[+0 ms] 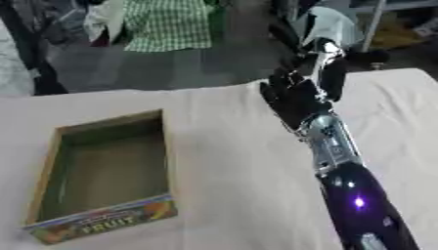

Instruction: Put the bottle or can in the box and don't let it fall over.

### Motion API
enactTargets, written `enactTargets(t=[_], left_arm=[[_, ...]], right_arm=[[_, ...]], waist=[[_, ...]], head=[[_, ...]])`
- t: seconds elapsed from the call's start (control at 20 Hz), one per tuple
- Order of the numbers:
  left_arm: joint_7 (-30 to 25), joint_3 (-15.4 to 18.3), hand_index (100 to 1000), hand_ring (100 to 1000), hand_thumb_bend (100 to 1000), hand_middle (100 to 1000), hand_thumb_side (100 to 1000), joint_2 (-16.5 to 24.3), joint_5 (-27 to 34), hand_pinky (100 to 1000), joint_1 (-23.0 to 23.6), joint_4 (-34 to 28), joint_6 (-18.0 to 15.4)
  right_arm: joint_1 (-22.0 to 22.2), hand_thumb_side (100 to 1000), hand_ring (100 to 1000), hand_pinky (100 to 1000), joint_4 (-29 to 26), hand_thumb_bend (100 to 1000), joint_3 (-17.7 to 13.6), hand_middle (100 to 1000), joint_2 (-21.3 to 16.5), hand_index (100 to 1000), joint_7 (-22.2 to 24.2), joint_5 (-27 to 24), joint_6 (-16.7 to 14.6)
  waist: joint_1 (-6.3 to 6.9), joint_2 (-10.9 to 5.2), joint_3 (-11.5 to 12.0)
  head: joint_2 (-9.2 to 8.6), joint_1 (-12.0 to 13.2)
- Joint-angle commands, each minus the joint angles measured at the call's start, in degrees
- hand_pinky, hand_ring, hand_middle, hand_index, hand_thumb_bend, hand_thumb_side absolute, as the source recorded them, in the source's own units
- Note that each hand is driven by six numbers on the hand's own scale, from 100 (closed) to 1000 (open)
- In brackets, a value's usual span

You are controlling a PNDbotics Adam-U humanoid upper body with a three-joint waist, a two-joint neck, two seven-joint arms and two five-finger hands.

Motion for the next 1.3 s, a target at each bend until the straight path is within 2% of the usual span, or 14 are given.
enactTargets(t=[0.05, 1.3], left_arm=[[-0.23, 0.27, 823, 857, 836, 796, 623, 0.99, -0.14, 827, -0.32, -1.11, -0.04], [-0.84, -0.04, 822, 858, 834, 797, 623, 0.79, -0.21, 828, -0.27, -1.11, 0.11]], right_arm=[[-1.08, 898, 105, 100, -0.46, 267, -0.63, 271, -1.31, 982, 0.07, 0.48, -0.5], [-4.56, 908, 106, 100, 5.07, 261, -2.45, 272, -2.63, 978, 0.67, 2.39, -1.94]], waist=[[0.04, -0.7, 0.06], [0.66, -0.37, 0.62]], head=[[-0.8, 0.01], [-1.28, -0.5]])
